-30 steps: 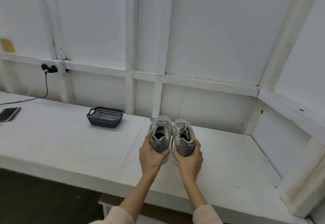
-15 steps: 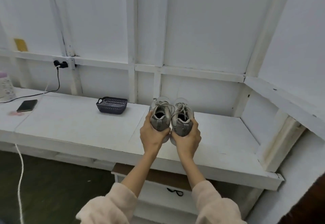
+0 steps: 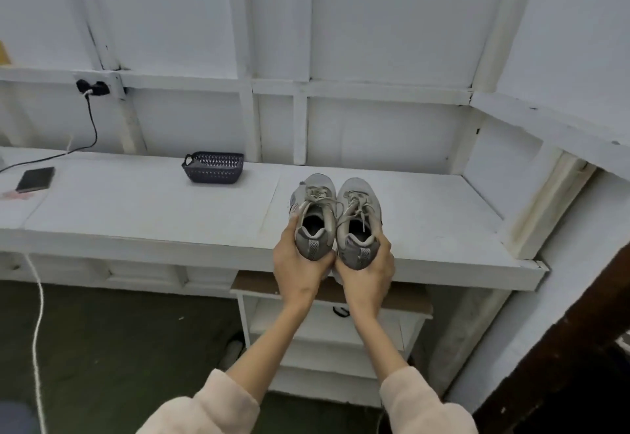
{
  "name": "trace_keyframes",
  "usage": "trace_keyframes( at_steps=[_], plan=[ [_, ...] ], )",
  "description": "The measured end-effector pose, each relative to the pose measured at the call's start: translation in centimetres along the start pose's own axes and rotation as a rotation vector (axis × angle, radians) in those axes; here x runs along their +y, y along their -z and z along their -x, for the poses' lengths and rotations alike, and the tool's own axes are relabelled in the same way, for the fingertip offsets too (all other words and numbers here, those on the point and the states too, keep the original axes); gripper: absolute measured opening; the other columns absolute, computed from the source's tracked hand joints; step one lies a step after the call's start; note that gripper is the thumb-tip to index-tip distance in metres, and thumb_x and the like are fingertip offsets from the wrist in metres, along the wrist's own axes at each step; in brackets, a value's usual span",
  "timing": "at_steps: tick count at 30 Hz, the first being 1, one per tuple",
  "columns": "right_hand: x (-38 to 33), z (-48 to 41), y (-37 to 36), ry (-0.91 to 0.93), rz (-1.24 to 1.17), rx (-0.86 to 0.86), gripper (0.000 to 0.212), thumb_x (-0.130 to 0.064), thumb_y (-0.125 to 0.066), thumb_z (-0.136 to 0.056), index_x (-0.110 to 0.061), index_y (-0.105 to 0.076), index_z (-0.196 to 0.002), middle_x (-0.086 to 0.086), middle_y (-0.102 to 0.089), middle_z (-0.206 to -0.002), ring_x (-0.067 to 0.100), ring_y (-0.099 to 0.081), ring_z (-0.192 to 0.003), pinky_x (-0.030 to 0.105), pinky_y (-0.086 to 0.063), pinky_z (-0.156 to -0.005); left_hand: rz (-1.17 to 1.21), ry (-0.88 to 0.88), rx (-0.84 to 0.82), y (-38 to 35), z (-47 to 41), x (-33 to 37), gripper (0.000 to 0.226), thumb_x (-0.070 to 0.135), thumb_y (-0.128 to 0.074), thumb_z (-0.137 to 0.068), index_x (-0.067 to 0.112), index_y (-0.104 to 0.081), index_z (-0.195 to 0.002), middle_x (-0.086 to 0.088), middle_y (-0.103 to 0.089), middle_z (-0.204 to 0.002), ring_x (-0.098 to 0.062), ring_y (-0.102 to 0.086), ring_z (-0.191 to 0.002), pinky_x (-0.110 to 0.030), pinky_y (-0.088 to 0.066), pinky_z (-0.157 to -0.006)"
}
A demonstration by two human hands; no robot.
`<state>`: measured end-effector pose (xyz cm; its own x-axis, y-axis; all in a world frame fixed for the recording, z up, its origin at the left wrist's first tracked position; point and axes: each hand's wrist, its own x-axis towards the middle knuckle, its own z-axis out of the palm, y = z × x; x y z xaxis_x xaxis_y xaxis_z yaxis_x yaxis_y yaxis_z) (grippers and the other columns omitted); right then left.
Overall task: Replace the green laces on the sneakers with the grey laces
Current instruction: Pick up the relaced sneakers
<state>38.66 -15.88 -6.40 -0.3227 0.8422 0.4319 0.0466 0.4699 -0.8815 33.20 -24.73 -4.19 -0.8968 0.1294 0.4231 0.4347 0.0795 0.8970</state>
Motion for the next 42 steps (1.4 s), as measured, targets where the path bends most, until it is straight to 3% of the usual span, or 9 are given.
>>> trace_keyframes(
  at_steps=[6,12,16,21,25,28,32,37,42],
  plan=[
    [7.1,6.3,0.2,0.078,0.001,-0.018,0.079,-0.018,-0.086,-0.063,-0.029,-0.045,-0.13,0.0,-0.055,-0.125,0.019,-0.046,-0.119,0.028,-0.042,-0.089,-0.047,0.007,0.057,0.4,6.7,-8.6,0.092,0.046,-0.085,-0.057,0.043,-0.042,-0.138,0.008,-0.062,-0.118,-0.011,-0.057,-0.113,-0.041,-0.051,-0.094],
    [13.7,12.4,0.1,0.132,-0.04,-0.012,0.081,-0.014,-0.088,-0.062,-0.024,-0.042,-0.127,0.007,-0.048,-0.13,0.022,-0.045,-0.121,0.034,-0.048,-0.091,-0.052,-0.154,0.09,1.1,12.2,-15.4,0.092,0.034,-0.089,-0.063,0.029,-0.043,-0.142,0.006,-0.055,-0.134,-0.015,-0.052,-0.124,-0.045,-0.048,-0.098],
    [17.1,16.3,0.6,0.157,-0.06,0.0,0.086,-0.009,-0.09,-0.059,-0.025,-0.041,-0.128,0.009,-0.045,-0.133,0.025,-0.045,-0.124,0.004,-0.034,-0.092,-0.002,-0.117,0.113,1.6,16.0,-18.9,0.092,0.044,-0.084,-0.062,0.029,-0.042,-0.143,0.004,-0.053,-0.136,-0.017,-0.052,-0.127,-0.048,-0.049,-0.099],
    [21.3,21.3,1.1,0.183,0.02,0.008,0.093,0.003,-0.093,-0.044,-0.018,-0.047,-0.122,0.021,-0.049,-0.131,0.034,-0.047,-0.122,0.001,-0.027,-0.1,0.026,-0.033,0.097,2.2,21.3,-23.8,0.095,0.031,-0.088,-0.056,0.032,-0.045,-0.141,0.007,-0.052,-0.137,-0.014,-0.05,-0.129,-0.044,-0.046,-0.103],
    [25.3,23.7,0.6,0.122,0.107,0.013,0.089,0.001,-0.094,-0.038,-0.014,-0.054,-0.116,0.025,-0.057,-0.119,0.047,-0.056,-0.109,0.007,-0.031,-0.102,-0.109,0.094,0.093,2.0,24.2,-27.8,0.094,0.049,-0.083,-0.049,0.039,-0.049,-0.136,0.009,-0.056,-0.132,-0.013,-0.055,-0.122,-0.044,-0.05,-0.099],
    [27.6,23.9,-0.6,0.026,0.116,-0.007,0.092,0.0,-0.093,-0.04,-0.024,-0.052,-0.118,0.019,-0.057,-0.121,0.042,-0.055,-0.113,0.017,-0.037,-0.095,-0.141,0.191,0.051,1.4,24.2,-29.8,0.093,0.054,-0.08,-0.047,0.046,-0.047,-0.134,0.012,-0.056,-0.126,-0.01,-0.056,-0.117,-0.04,-0.05,-0.097],
    [30.6,22.8,-2.9,-0.053,0.123,-0.072,0.087,-0.005,-0.091,-0.05,-0.023,-0.05,-0.124,0.012,-0.053,-0.125,0.032,-0.052,-0.117,0.028,-0.042,-0.09,-0.156,0.22,-0.013,-0.4,22.1,-32.2,0.093,0.057,-0.077,-0.051,0.043,-0.043,-0.137,0.016,-0.053,-0.121,-0.015,-0.054,-0.118,-0.036,-0.046,-0.099],
    [34.4,19.8,-7.4,-0.074,0.122,-0.106,0.083,-0.012,-0.089,-0.061,-0.019,-0.046,-0.131,0.008,-0.052,-0.125,0.019,-0.047,-0.117,0.009,-0.032,-0.079,-0.178,0.195,-0.058,-3.7,18.1,-37.0,0.095,0.059,-0.078,-0.055,0.04,-0.04,-0.141,0.007,-0.055,-0.124,-0.01,-0.05,-0.116,-0.027,-0.039,-0.093],
    [39.0,15.6,-13.1,-0.055,0.085,-0.089,0.086,-0.023,-0.087,-0.065,-0.026,-0.039,-0.137,0.007,-0.05,-0.132,0.023,-0.046,-0.122,0.035,-0.049,-0.087,-0.166,0.112,-0.099,-7.2,12.4,-42.3,0.091,0.046,-0.085,-0.062,0.043,-0.037,-0.138,0.004,-0.059,-0.123,-0.013,-0.056,-0.112,-0.021,-0.047,-0.086]
  ],
)
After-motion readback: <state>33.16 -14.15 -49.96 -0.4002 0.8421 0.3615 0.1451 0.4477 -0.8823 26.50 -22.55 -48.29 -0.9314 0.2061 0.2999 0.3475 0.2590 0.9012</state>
